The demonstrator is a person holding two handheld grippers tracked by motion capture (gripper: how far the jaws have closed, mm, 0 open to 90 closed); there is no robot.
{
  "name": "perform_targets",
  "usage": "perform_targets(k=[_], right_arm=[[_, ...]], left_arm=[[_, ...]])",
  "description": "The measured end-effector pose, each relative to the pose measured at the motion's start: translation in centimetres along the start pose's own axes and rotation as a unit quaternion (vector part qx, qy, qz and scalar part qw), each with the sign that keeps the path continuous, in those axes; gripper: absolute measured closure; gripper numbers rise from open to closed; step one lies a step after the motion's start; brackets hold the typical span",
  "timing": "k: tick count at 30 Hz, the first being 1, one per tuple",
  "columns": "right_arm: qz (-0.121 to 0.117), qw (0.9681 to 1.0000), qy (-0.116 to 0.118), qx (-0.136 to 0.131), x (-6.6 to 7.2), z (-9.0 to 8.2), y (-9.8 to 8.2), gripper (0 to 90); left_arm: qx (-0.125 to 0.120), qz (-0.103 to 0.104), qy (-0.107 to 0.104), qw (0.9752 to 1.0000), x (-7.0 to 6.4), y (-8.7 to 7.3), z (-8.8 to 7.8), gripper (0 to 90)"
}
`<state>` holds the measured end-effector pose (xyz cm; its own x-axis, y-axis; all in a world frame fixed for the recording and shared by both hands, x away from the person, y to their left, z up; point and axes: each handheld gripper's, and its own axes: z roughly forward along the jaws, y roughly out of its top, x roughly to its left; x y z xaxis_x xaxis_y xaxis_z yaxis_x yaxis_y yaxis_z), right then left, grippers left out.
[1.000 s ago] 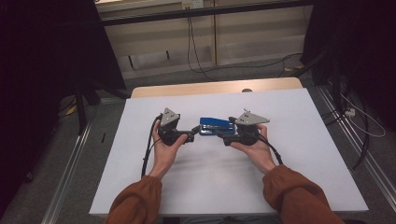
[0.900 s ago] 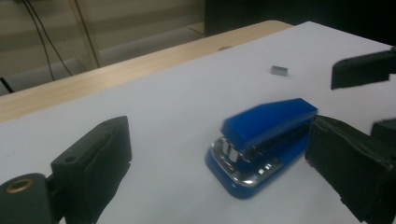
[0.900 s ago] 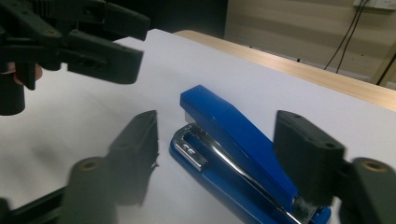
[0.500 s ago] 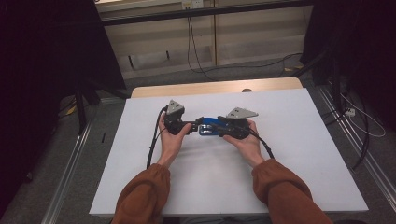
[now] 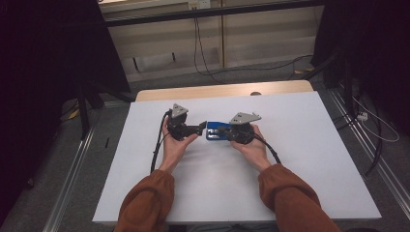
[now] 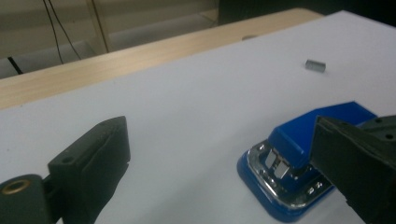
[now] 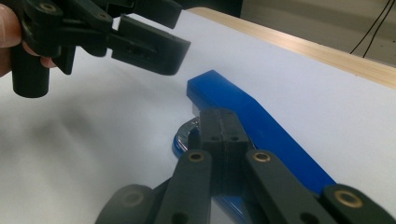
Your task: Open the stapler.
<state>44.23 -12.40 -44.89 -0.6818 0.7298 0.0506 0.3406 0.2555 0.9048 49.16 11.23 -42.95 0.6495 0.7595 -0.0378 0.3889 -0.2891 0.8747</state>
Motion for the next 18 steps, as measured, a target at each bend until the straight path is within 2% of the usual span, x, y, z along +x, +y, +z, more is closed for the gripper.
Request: perform_targets(k=[1, 2, 3, 6, 7, 8, 9, 10, 11, 12, 13, 14, 15, 16, 18], right_arm=[[-0.001, 1.0, 0.001, 0.002, 0.0, 0.0, 0.1, 90.0], [-0.001, 1.0, 0.0, 0.004, 0.0, 0.2, 0.1, 90.0], [-0.001, 1.0, 0.0, 0.006, 0.0, 0.2, 0.1, 90.0], [-0.003, 0.9999, 0.001, 0.012, 0.1, 0.4, 0.1, 90.0], [-0.012, 0.9997, 0.002, 0.019, 0.3, 0.6, 0.1, 90.0], [-0.012, 0.9997, 0.002, 0.019, 0.3, 0.6, 0.1, 90.0], [-0.018, 0.9995, 0.003, 0.025, 0.4, 0.7, 0.1, 90.0], [-0.02, 0.9994, 0.003, 0.026, 0.4, 0.8, 0.2, 90.0], [-0.02, 0.9994, 0.003, 0.026, 0.4, 0.8, 0.2, 90.0], [-0.021, 0.9994, 0.004, 0.028, 0.4, 0.9, 0.2, 90.0], [-0.019, 0.9993, 0.007, 0.032, 0.4, 1.0, 0.1, 90.0], [-0.019, 0.9993, 0.007, 0.032, 0.4, 1.0, 0.1, 90.0], [-0.021, 0.9991, 0.008, 0.036, 0.5, 1.1, 0.1, 90.0], [-0.03, 0.9987, 0.009, 0.041, 0.6, 1.2, 0.0, 90.0], [-0.032, 0.9986, 0.009, 0.042, 0.7, 1.3, 0.0, 90.0]], left_arm=[[0.005, 0.002, 0.001, 1.0, 0.0, 0.0, 0.0, 10.0], [0.007, -0.007, -0.004, 0.9999, 0.0, -0.1, 0.0, 12.2], [0.011, -0.008, -0.009, 0.9999, 0.1, -0.1, 0.0, 14.6], [0.018, -0.003, -0.011, 0.9998, 0.1, -0.3, 0.2, 14.1], [0.023, 0.001, -0.017, 0.9996, 0.1, -0.4, 0.2, 20.5], [0.028, 0.006, -0.022, 0.9993, 0.1, -0.5, 0.3, 20.5], [0.039, 0.017, -0.022, 0.9989, 0.1, -0.6, 0.3, 27.1], [0.04, 0.018, -0.023, 0.9988, 0.0, -0.7, 0.3, 29.9], [0.04, 0.018, -0.023, 0.9988, 0.0, -0.7, 0.3, 36.5], [0.047, 0.027, -0.023, 0.9983, 0.0, -0.7, 0.3, 36.5], [0.054, 0.036, -0.033, 0.9973, 0.0, -0.7, 0.3, 46.1], [0.054, 0.036, -0.033, 0.9973, 0.0, -0.7, 0.3, 51.2], [0.058, 0.043, -0.034, 0.9968, -0.1, -0.8, 0.3, 51.2], [0.063, 0.043, -0.039, 0.9963, -0.4, -0.9, 0.5, 63.6], [0.065, 0.044, -0.044, 0.996, -0.5, -1.0, 0.6, 66.9]])
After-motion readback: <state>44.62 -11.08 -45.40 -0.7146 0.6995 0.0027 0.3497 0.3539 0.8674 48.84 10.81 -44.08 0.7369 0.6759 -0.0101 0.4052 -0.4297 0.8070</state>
